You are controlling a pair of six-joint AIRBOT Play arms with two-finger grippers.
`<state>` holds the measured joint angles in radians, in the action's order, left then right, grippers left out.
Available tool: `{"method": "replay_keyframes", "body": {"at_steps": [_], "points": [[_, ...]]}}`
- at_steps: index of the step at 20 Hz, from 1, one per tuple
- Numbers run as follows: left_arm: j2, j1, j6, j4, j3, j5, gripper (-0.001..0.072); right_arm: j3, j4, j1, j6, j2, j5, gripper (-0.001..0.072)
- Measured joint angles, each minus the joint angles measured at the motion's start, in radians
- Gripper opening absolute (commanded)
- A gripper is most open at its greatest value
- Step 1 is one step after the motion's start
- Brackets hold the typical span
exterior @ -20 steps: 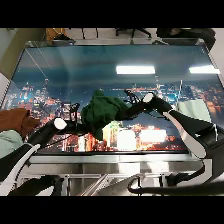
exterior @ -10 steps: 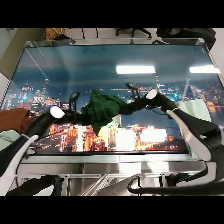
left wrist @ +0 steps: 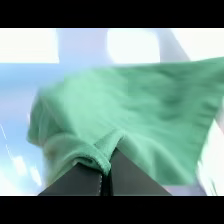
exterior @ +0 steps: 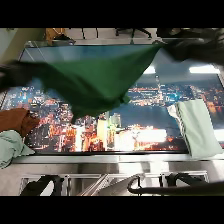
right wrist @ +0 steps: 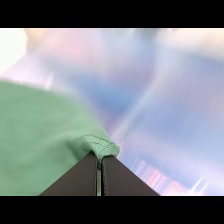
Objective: Fold the shirts.
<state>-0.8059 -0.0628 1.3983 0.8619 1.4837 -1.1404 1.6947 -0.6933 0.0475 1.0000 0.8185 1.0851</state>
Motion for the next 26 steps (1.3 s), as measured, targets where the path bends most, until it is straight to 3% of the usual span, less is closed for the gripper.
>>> {"method": "replay_keyframes", "body": {"at_steps": [5, 9, 12, 15, 21, 22, 23, 24, 26], "points": [[0.05, -0.113, 0.007, -0.003, 0.259, -0.063, 0.0014, 0.151, 0.002, 0.082, -0.048, -0.105, -0.032, 0.0016], [-0.026, -0.137, 0.007, -0.002, 0.346, -0.102, 0.0015, 0.178, 0.013, 0.096, -0.067, -0.066, -0.049, 0.0016], [-0.147, -0.079, -0.031, 0.005, 0.298, -0.089, 0.0014, 0.182, 0.056, 0.095, -0.072, 0.075, -0.004, 0.0016], [-0.318, -0.001, -0.102, 0.011, 0.208, 0.013, 0.0015, 0.183, 0.082, 0.071, -0.068, 0.279, 0.038, 0.0017], [-0.759, 0.09, -0.163, 0.009, 0.152, 0.238, 0.0021, 0.177, -0.027, 0.029, 0.011, 0.682, 0.063, 0.0017], [-0.829, 0.093, -0.166, 0.009, 0.175, 0.245, 0.0097, 0.177, -0.045, 0.026, 0.026, 0.733, 0.063, 0.0017], [-0.885, 0.094, -0.166, 0.008, 0.203, 0.242, 0.051, 0.177, -0.06, 0.024, 0.035, 0.774, 0.063, 0.0017], [-0.937, 0.092, -0.165, 0.003, 0.238, 0.225, 0.0698, 0.177, -0.075, 0.023, 0.048, 0.809, 0.061, 0.0017], [-1.01, 0.079, -0.131, 0.002, 0.307, 0.148, 0.07, 0.177, -0.105, 0.021, 0.062, 0.85, 0.051, 0.0017]]}}
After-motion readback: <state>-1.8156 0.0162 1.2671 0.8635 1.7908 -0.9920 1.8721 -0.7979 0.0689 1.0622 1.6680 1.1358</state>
